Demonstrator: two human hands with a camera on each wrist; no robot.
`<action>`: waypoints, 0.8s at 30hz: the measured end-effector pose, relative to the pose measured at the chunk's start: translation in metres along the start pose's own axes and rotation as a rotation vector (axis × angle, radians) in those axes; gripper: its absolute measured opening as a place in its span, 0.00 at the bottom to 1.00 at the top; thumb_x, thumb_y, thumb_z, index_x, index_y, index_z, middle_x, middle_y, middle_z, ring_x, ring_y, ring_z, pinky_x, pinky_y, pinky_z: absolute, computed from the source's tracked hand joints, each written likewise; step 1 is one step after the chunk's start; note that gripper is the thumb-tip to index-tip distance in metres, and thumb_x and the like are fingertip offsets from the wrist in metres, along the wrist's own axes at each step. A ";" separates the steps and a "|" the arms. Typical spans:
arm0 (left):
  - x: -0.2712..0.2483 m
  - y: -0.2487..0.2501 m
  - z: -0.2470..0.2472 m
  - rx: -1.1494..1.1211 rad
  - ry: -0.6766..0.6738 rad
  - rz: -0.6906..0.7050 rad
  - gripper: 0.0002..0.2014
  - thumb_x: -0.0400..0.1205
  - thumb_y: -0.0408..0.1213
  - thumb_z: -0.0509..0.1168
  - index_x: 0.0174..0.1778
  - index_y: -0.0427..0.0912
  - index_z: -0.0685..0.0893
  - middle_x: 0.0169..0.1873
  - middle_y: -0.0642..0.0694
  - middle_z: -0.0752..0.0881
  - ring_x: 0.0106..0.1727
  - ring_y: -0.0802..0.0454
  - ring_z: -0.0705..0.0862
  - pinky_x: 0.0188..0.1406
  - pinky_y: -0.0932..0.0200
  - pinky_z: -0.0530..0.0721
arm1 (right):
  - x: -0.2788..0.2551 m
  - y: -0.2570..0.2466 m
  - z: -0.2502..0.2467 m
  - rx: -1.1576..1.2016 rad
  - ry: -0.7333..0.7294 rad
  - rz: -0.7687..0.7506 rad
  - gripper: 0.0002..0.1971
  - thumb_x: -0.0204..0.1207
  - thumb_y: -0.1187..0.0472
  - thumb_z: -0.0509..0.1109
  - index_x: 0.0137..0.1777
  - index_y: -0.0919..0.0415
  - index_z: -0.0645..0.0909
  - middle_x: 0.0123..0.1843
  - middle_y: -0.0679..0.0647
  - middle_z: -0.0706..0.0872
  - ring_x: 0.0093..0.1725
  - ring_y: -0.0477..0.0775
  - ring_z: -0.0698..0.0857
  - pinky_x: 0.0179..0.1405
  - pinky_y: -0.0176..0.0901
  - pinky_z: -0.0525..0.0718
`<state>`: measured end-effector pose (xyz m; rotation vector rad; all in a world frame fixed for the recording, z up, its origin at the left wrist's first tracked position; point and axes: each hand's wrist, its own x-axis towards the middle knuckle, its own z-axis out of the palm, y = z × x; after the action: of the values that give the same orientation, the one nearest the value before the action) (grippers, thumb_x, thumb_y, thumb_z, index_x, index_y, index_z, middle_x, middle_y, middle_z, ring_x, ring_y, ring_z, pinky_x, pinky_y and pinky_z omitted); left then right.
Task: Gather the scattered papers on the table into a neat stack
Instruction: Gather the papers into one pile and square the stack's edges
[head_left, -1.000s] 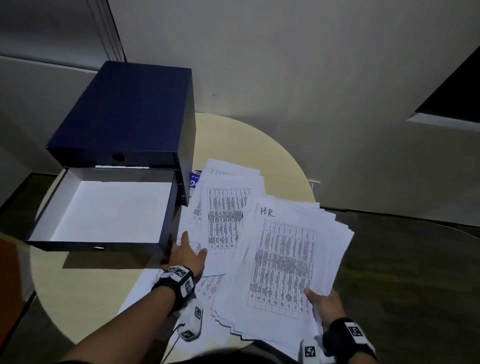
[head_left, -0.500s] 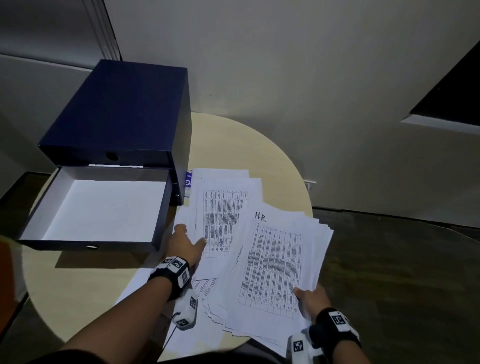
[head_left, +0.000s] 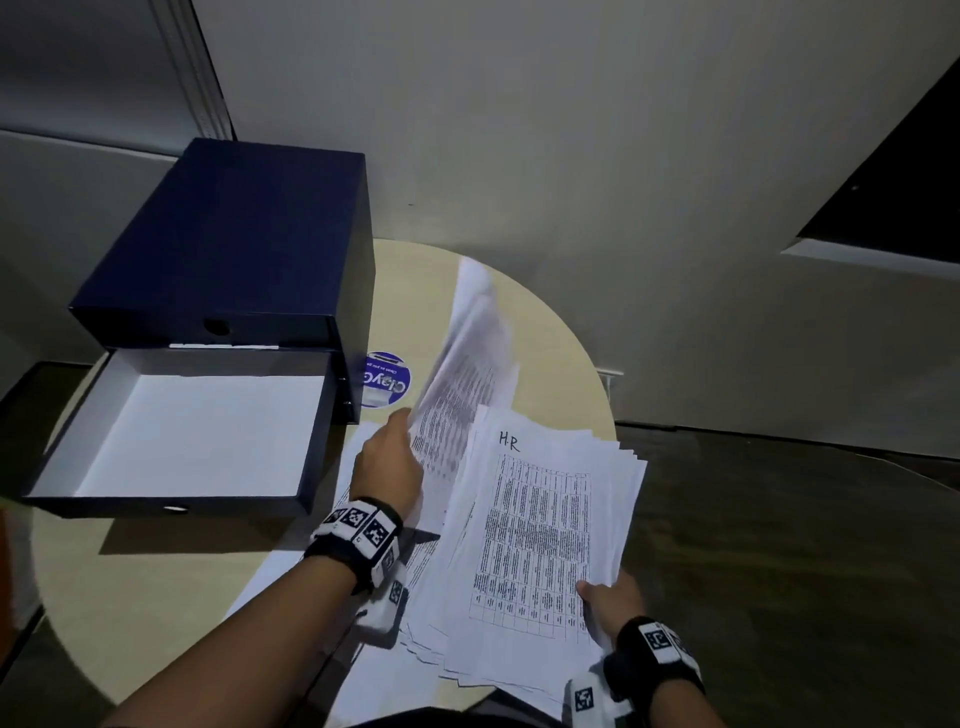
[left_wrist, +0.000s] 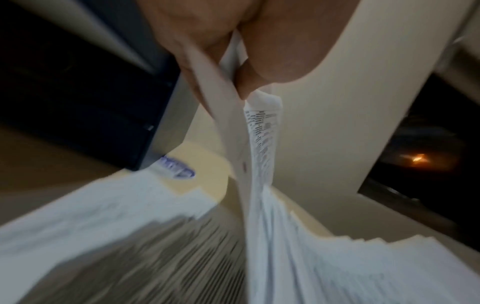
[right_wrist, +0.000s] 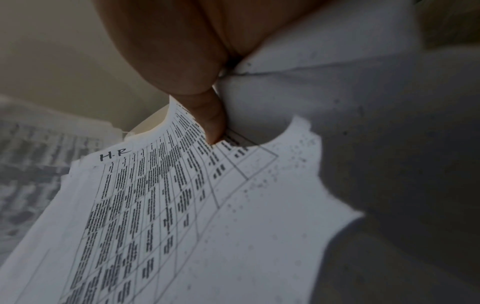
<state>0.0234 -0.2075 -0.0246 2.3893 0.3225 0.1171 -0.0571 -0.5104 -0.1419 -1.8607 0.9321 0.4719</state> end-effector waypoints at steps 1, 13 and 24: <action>0.000 0.009 -0.008 -0.050 0.053 0.055 0.19 0.82 0.23 0.58 0.66 0.41 0.79 0.51 0.37 0.88 0.52 0.36 0.85 0.47 0.50 0.81 | 0.000 0.000 0.000 -0.008 0.002 0.002 0.20 0.75 0.69 0.73 0.67 0.68 0.78 0.56 0.65 0.88 0.52 0.64 0.87 0.55 0.50 0.83; -0.002 0.004 -0.023 -0.247 -0.172 -0.168 0.18 0.87 0.46 0.59 0.69 0.40 0.78 0.63 0.42 0.85 0.64 0.39 0.83 0.62 0.48 0.81 | -0.001 -0.005 0.000 0.021 -0.043 -0.055 0.17 0.73 0.69 0.73 0.62 0.70 0.83 0.48 0.63 0.91 0.45 0.62 0.89 0.43 0.45 0.83; -0.066 -0.069 0.024 -0.240 -0.476 -0.343 0.17 0.82 0.32 0.66 0.65 0.51 0.78 0.65 0.46 0.84 0.50 0.42 0.87 0.45 0.56 0.85 | -0.014 0.000 -0.001 0.392 -0.200 0.080 0.37 0.71 0.27 0.65 0.76 0.45 0.71 0.77 0.44 0.72 0.79 0.49 0.67 0.83 0.57 0.60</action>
<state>-0.0504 -0.1911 -0.0878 2.0129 0.4526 -0.5328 -0.0659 -0.5063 -0.1322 -1.4005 0.8932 0.4753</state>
